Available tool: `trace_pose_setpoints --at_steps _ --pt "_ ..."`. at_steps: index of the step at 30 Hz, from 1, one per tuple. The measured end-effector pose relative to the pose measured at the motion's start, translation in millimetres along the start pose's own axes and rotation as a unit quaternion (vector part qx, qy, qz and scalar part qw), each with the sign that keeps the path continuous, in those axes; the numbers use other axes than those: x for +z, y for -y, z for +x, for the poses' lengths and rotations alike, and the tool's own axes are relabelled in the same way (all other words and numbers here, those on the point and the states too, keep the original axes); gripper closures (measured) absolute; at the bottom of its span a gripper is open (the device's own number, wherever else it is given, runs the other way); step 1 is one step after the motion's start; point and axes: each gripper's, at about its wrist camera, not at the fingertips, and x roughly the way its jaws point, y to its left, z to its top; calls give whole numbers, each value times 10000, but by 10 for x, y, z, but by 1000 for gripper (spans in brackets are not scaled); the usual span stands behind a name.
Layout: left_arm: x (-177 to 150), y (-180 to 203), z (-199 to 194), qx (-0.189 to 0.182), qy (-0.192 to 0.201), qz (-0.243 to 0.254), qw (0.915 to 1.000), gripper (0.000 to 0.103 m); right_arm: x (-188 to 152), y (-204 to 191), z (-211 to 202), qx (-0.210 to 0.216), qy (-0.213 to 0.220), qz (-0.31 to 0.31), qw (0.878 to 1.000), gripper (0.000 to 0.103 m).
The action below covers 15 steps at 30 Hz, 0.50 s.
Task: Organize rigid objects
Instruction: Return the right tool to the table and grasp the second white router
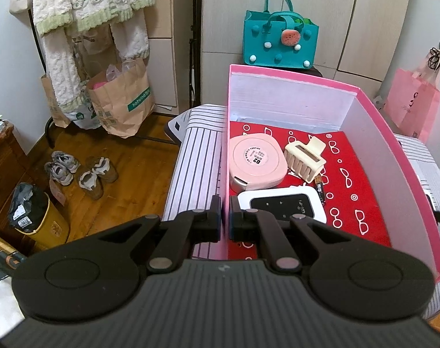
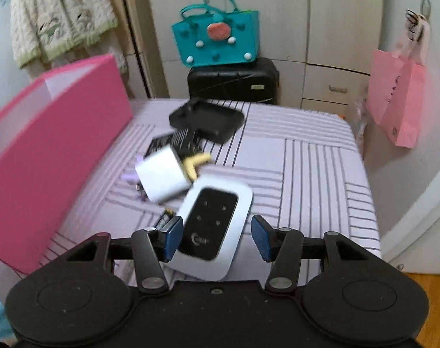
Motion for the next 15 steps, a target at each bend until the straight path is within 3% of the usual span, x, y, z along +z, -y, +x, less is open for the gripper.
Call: trace_pose_setpoints --at_steps 4,9,15 --pt "12 25 5 31 -36 32 10000 98 -41 -14 33 222 78 93 9997 37" --pt "12 35 5 62 -11 50 10000 98 -75 -182 67 -7 102 -324 9994 29" --pt "5 39 15 66 -6 20 10000 98 -109 -200 96 -185 8 -223 9996 32"
